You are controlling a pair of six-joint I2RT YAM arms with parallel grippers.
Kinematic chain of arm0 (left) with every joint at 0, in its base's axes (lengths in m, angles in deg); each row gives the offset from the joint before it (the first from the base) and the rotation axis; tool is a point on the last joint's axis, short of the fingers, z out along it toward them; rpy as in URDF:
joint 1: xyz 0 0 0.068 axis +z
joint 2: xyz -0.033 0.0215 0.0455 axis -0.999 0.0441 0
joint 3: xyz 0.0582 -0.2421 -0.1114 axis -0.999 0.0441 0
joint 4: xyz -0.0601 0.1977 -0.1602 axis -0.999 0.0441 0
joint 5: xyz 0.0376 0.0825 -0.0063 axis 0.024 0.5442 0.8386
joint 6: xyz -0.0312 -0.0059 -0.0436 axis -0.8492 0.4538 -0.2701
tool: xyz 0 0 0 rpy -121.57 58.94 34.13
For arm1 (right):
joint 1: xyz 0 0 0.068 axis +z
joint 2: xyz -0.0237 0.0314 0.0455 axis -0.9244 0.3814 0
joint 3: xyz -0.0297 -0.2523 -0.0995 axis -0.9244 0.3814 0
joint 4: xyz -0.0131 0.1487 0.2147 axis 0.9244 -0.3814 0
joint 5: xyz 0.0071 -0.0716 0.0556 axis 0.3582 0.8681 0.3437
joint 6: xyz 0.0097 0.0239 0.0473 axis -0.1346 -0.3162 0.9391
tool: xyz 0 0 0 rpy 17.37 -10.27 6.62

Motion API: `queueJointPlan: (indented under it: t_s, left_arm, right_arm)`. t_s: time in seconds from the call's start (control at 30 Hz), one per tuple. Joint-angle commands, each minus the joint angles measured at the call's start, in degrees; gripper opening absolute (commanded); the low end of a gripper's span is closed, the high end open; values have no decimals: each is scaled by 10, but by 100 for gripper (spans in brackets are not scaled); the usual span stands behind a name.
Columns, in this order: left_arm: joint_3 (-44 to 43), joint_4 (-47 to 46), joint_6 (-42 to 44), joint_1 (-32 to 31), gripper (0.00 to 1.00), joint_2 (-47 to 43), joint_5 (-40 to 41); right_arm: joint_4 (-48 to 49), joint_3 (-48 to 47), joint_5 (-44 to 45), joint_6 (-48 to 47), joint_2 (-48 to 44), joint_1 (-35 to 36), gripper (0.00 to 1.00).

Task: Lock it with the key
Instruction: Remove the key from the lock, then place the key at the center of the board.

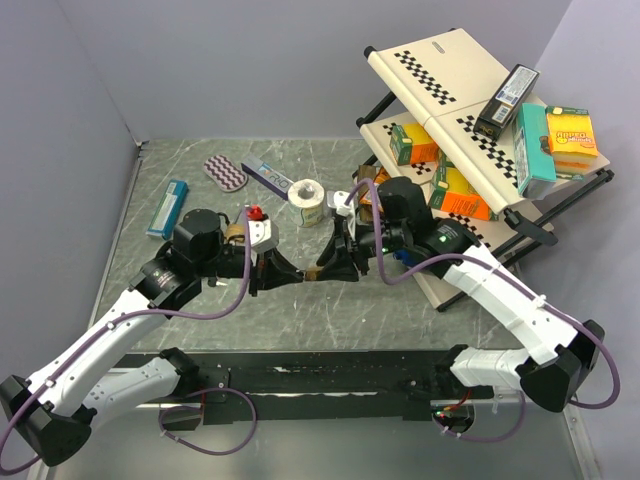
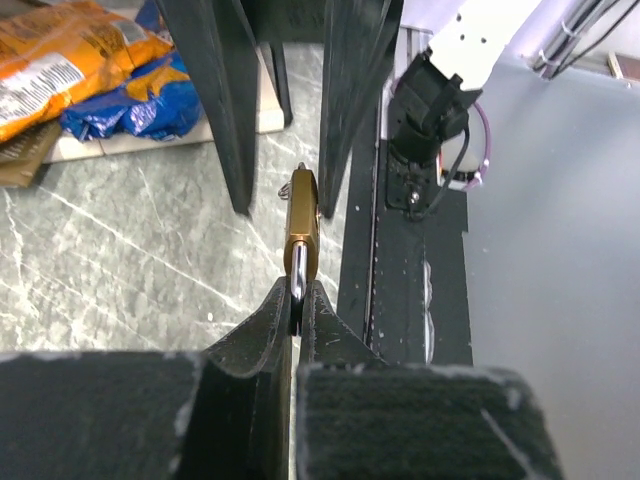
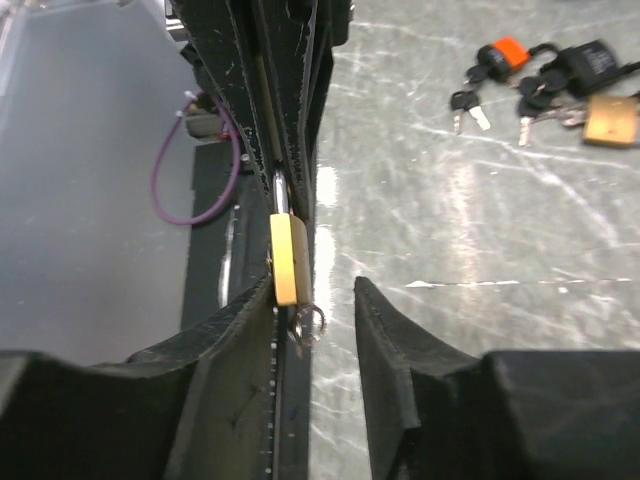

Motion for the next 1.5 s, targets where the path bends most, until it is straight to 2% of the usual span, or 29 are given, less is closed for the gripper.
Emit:
queueJointPlan:
  t_s: [0.0, 0.13, 0.2, 0.47, 0.57, 0.6, 0.7, 0.9, 1.17, 1.27, 1.47]
  left_arm:
    - [-11, 4, 26, 2, 1, -7, -32]
    - [-12, 1, 25, 3, 1, -5, -32]
    - [-12, 1, 27, 4, 1, -4, -32]
    - [-7, -6, 24, 6, 1, -6, -35]
    - [-6, -3, 28, 6, 1, -6, -35]
    - [-5, -1, 29, 6, 1, -7, -35]
    - [-3, 4, 35, 7, 1, -8, -32]
    - [12, 21, 59, 32, 1, -22, -39]
    - [21, 64, 105, 122, 1, -39, -78]
    - [30, 60, 105, 137, 1, -41, -76]
    - [43, 20, 62, 141, 1, -37, -41]
  right_arm:
    - [-4, -8, -12, -42, -25, -10, 48]
    - [-22, -12, -14, -56, -20, -10, 47]
    - [-32, -12, -18, -67, -18, -9, 42]
    - [-58, -14, -20, -89, -11, -10, 33]
    - [-56, -15, -17, -89, -9, -9, 22]
    - [-54, -15, -17, -87, -9, -9, 14]
    - [-47, -12, -14, -83, -10, -9, 0]
    - [-45, 19, -12, -85, -24, -19, 0]
    - [-50, 93, -12, -100, -31, -72, 0]
    - [-25, 114, 49, -84, -11, -78, 0]
    - [43, 109, 286, 11, 104, -78, 0]
